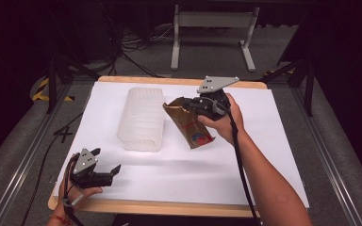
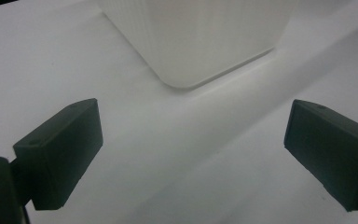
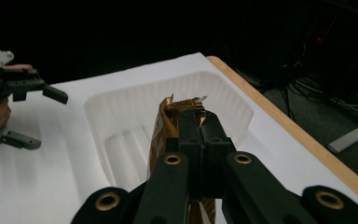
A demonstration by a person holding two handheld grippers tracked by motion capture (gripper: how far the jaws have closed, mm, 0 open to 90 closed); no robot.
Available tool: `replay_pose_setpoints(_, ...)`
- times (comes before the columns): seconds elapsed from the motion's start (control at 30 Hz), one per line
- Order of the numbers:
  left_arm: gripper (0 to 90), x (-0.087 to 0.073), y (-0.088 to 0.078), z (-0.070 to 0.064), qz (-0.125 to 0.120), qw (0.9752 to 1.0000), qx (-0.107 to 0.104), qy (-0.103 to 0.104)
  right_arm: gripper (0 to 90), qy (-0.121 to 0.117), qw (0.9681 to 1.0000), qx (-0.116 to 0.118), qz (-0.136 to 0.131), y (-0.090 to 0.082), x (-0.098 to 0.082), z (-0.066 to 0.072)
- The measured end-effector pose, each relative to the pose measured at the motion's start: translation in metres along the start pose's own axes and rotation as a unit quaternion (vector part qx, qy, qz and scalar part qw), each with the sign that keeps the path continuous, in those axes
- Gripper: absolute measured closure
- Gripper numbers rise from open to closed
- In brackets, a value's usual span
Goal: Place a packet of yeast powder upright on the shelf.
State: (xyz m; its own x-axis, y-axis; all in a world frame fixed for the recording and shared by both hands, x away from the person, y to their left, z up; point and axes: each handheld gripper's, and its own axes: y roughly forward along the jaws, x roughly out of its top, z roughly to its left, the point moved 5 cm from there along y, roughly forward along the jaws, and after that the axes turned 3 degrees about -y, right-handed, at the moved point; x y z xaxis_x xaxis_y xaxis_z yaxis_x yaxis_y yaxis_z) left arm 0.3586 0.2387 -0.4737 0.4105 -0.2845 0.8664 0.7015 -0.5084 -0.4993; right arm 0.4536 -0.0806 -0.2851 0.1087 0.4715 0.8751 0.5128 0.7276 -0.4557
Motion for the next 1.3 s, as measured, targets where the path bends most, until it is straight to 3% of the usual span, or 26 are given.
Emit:
replay_pose_setpoints(0.2, 5.0, 0.000, 0.000, 0.000, -0.002, 1.0000, -0.001, 0.001, 89.5, -0.001, 0.9998, 0.001, -0.018, 0.009, 0.017, 0.000)
replay_pose_setpoints(0.5, 5.1, -0.001, -0.002, -0.003, -0.001, 1.0000, -0.003, 0.006, 89.6, 0.003, 0.9991, 0.015, -0.039, 0.042, 0.038, 0.008)
replay_pose_setpoints(0.77, 5.1, -0.005, -0.007, -0.005, -0.004, 1.0000, -0.001, 0.001, 89.7, 0.009, 0.9985, 0.029, -0.045, 0.069, 0.048, 0.016)
replay_pose_setpoints(1.1, 5.1, -0.011, -0.016, -0.004, -0.001, 1.0000, 0.007, -0.004, 89.7, 0.017, 0.9975, 0.027, -0.064, 0.085, 0.061, 0.014)
replay_pose_setpoints(1.3, 5.1, -0.014, -0.021, -0.003, -0.004, 0.9999, 0.014, -0.008, 89.7, 0.020, 0.9971, 0.035, -0.065, 0.102, 0.070, 0.020)
